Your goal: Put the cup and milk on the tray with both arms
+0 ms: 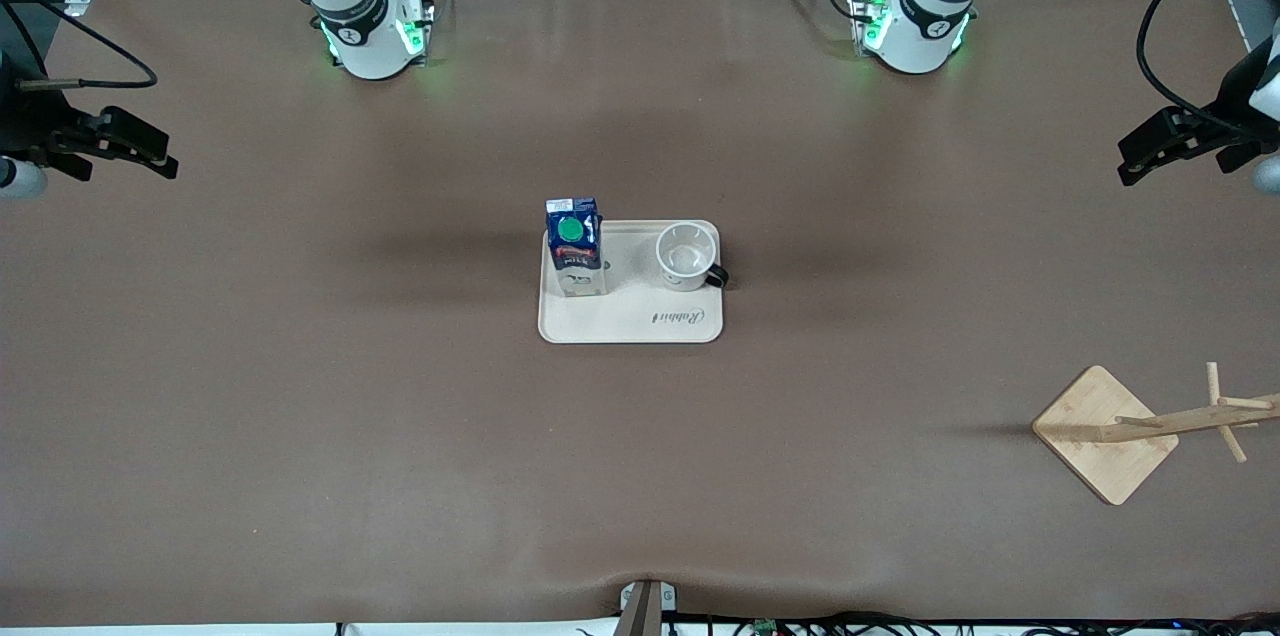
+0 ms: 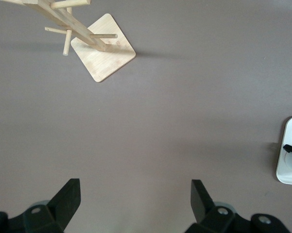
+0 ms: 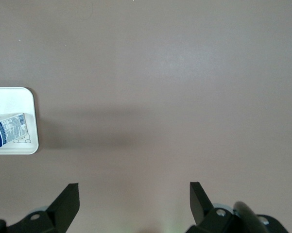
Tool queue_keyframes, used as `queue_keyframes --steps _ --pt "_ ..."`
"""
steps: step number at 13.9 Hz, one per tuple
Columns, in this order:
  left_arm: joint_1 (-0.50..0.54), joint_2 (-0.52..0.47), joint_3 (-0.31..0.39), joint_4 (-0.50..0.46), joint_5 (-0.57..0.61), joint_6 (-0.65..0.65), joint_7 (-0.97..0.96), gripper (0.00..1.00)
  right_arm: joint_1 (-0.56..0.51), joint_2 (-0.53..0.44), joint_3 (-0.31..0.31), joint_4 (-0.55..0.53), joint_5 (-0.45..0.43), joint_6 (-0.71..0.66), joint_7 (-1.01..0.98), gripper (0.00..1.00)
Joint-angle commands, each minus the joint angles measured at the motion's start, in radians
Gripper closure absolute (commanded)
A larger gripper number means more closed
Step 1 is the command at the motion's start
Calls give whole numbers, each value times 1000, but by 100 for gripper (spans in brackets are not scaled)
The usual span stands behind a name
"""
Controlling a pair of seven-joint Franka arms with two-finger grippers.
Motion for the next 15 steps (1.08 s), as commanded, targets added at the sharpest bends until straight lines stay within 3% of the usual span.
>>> queue_keyframes --steps 1,15 --pt "0 13 3 22 -17 -18 -2 0 -21 -9 13 4 18 -11 -13 0" --pt "-12 14 -9 42 -14 -47 3 0 -19 -9 15 9 18 -10 -13 0"
